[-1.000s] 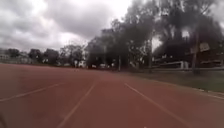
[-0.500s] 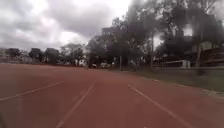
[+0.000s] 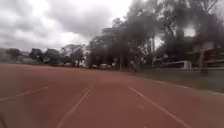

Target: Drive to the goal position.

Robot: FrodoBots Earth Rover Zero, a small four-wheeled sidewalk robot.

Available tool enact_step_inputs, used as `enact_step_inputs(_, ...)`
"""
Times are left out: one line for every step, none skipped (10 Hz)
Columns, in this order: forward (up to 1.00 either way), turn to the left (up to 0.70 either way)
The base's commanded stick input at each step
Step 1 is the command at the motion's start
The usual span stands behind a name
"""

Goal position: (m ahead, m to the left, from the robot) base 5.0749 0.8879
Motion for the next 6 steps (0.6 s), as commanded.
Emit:
enact_step_inputs(0.7,0.0)
enact_step_inputs(0.7,0.0)
enact_step_inputs(0.7,0.0)
enact_step_inputs(0.7,0.0)
enact_step_inputs(0.7,0.0)
enact_step_inputs(0.7,0.0)
